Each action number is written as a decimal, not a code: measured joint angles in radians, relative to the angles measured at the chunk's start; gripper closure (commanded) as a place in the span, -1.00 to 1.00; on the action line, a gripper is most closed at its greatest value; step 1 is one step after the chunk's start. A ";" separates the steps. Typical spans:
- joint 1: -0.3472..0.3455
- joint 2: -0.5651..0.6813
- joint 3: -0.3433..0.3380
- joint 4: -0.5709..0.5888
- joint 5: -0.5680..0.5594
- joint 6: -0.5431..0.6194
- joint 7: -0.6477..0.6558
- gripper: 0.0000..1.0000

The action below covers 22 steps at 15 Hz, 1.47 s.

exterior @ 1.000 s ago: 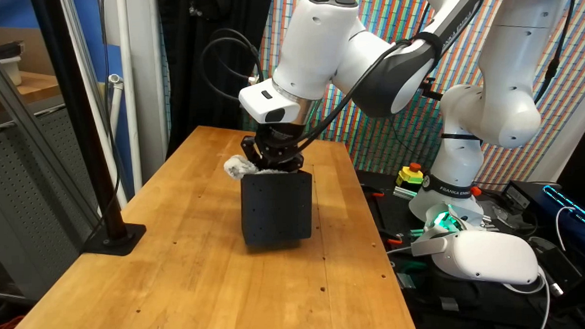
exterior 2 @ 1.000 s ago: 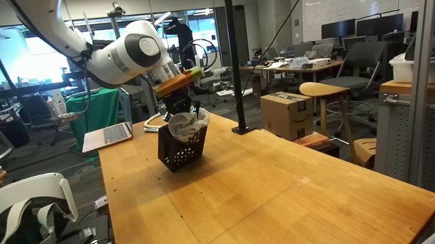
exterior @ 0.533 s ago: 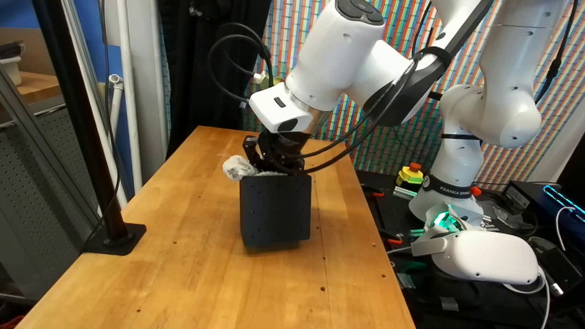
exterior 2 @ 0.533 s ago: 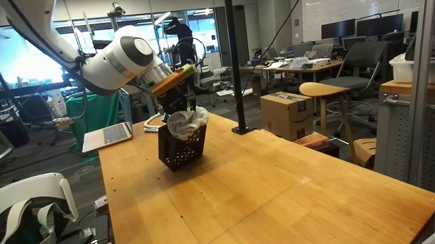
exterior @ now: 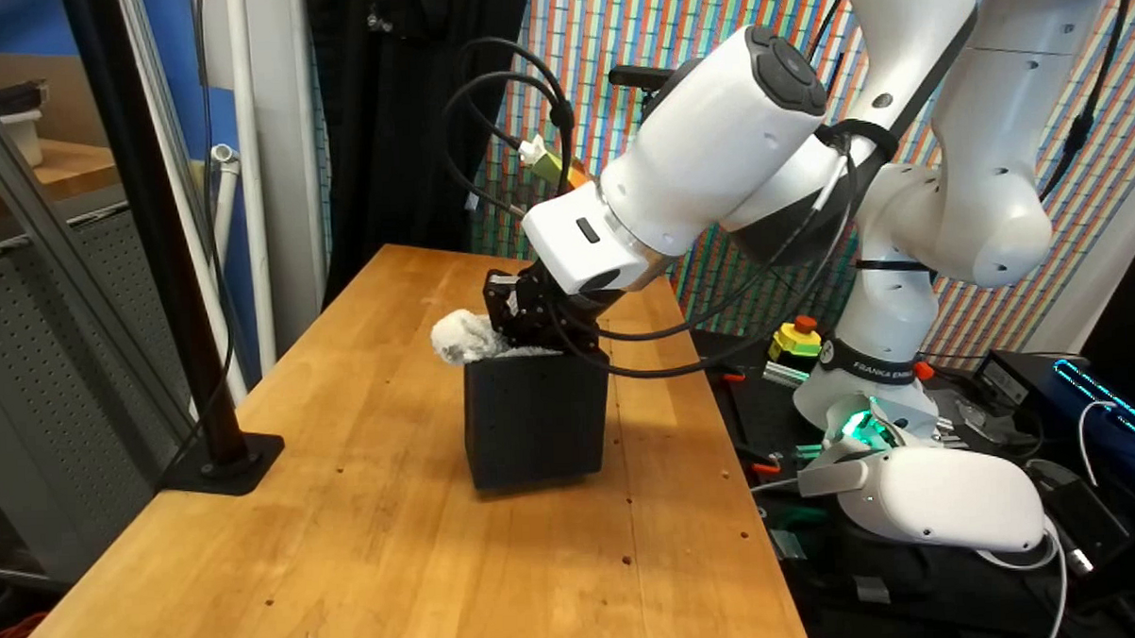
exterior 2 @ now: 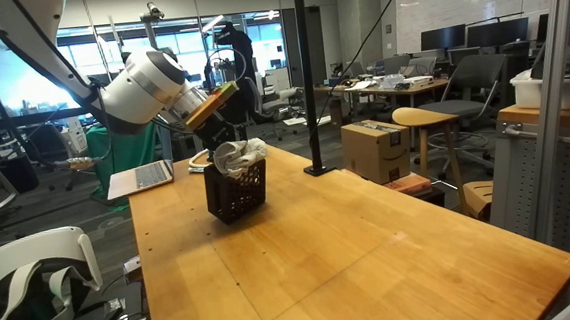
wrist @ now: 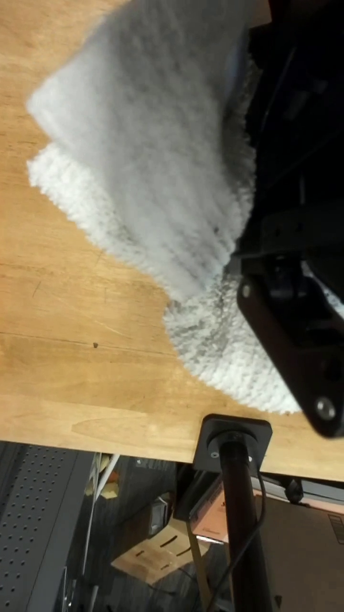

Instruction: Pick up the cloth from the table and put it in the box

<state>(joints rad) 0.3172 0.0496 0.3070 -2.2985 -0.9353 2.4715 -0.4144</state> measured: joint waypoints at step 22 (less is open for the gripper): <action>0.051 -0.079 0.073 -0.038 -0.022 -0.037 0.017 0.91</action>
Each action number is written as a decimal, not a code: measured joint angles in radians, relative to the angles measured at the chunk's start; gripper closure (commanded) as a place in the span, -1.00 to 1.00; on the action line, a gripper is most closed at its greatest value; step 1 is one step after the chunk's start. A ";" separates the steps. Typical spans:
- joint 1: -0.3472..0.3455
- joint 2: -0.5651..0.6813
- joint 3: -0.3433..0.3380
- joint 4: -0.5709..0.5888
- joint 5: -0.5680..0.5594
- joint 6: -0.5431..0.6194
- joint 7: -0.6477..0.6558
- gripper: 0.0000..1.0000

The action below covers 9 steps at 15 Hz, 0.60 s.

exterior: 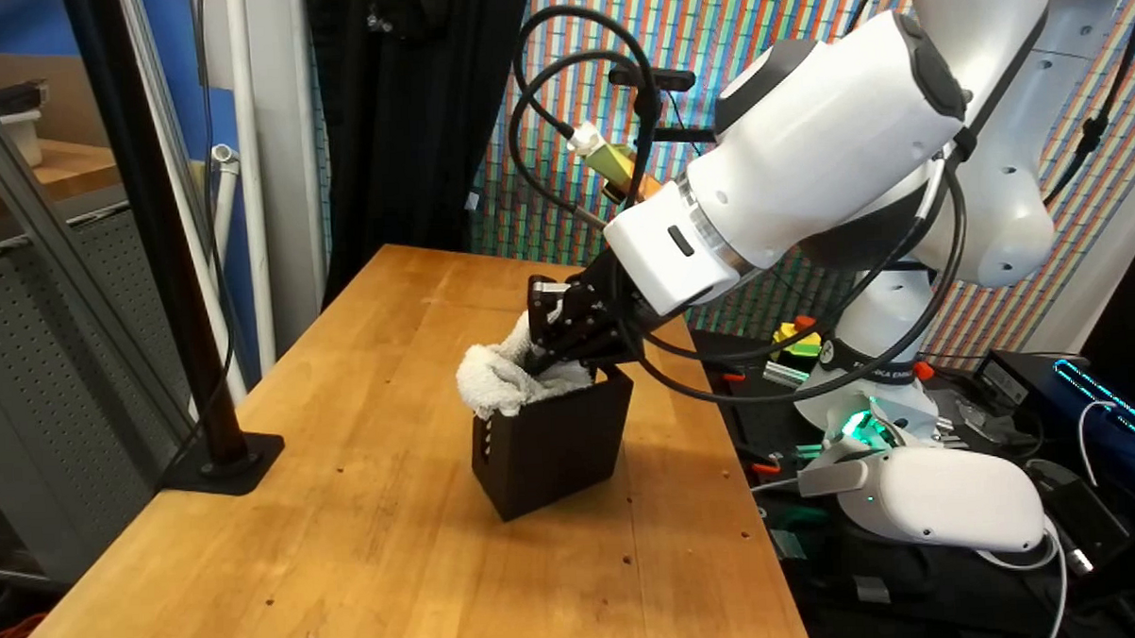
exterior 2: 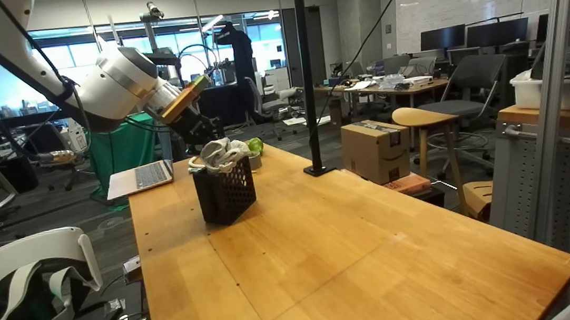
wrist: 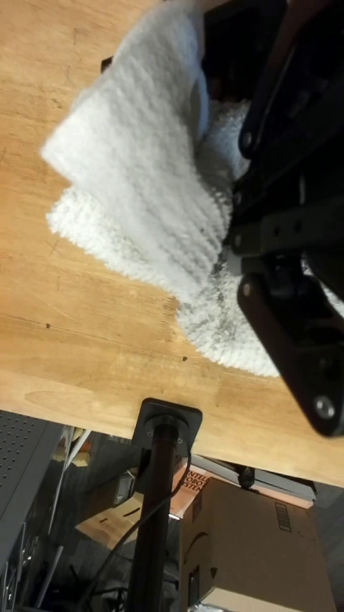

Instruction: Pick up the cloth from the table and put it in the box

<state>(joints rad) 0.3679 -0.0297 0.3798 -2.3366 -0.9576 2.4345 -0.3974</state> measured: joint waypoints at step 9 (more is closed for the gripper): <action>0.014 -0.054 -0.002 -0.041 0.263 -0.035 -0.249 0.91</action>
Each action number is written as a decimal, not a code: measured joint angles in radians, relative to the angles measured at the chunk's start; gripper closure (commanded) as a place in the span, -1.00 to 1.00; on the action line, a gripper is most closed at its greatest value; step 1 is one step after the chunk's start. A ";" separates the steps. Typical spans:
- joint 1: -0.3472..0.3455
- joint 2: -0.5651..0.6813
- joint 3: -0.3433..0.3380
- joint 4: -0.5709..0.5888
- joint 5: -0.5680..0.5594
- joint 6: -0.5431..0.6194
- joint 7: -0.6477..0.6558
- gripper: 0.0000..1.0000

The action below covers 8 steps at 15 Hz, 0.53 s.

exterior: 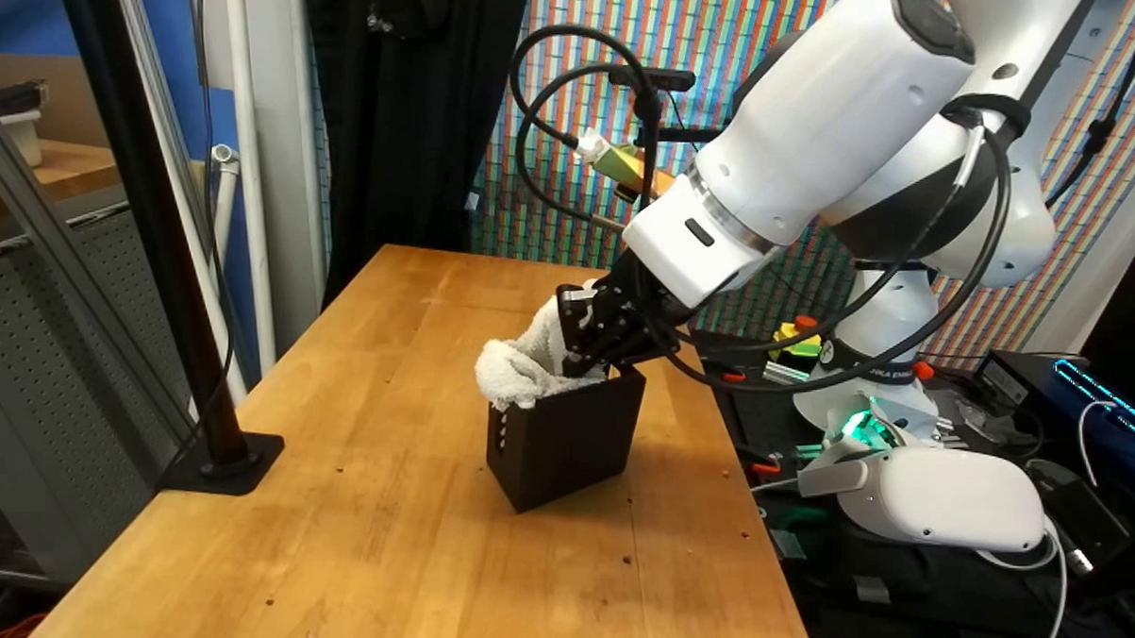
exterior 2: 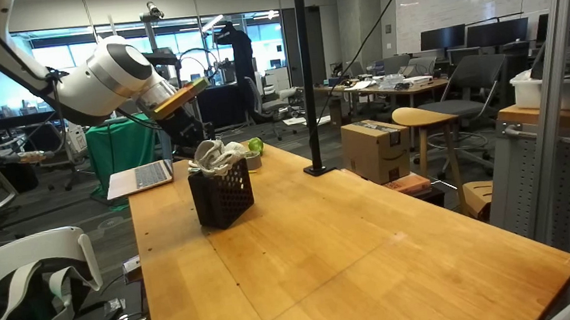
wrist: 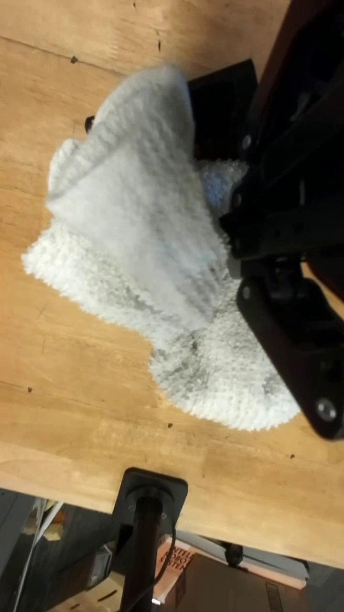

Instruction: Pick up the cloth from the table and put it in the box

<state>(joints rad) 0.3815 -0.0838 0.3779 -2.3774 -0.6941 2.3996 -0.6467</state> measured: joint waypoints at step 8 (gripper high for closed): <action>-0.016 0.004 -0.048 -0.001 0.129 -0.005 -0.189 0.91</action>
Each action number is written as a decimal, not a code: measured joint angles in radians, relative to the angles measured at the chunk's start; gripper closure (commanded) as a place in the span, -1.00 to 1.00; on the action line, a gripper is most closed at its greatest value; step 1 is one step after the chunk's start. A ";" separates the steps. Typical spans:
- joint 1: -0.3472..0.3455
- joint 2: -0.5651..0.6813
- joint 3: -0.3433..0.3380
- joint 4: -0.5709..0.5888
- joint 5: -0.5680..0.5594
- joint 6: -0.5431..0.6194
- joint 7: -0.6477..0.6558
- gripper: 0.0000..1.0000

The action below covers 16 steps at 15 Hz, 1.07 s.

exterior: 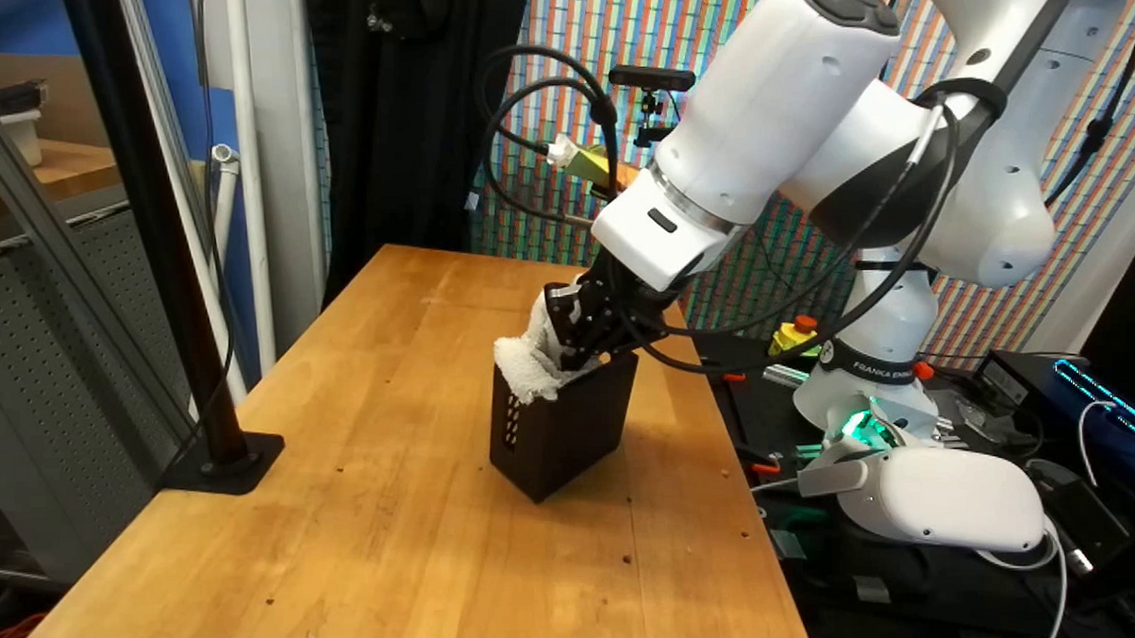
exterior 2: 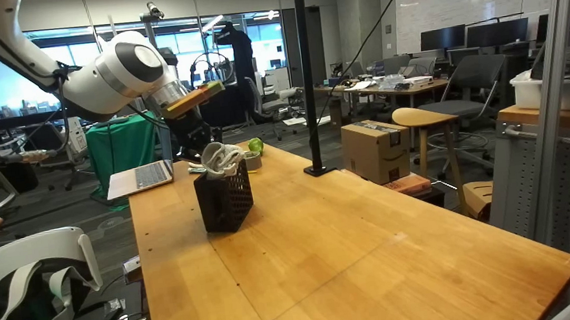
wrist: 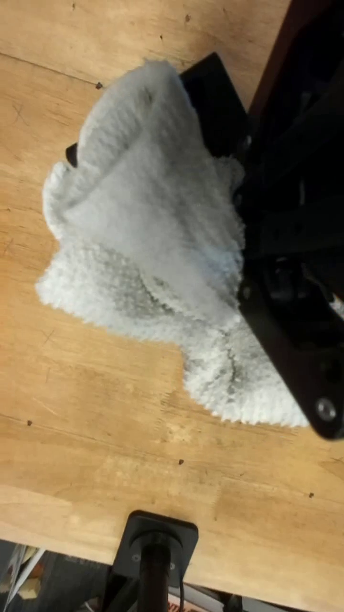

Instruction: Pick up the cloth from the table and put it in the box

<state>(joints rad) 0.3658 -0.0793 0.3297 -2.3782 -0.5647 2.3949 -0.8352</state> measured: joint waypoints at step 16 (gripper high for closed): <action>-0.094 0.027 -0.087 0.003 0.214 -0.009 -0.306 0.91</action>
<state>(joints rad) 0.2721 -0.0525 0.2429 -2.3748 -0.3503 2.3864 -1.1412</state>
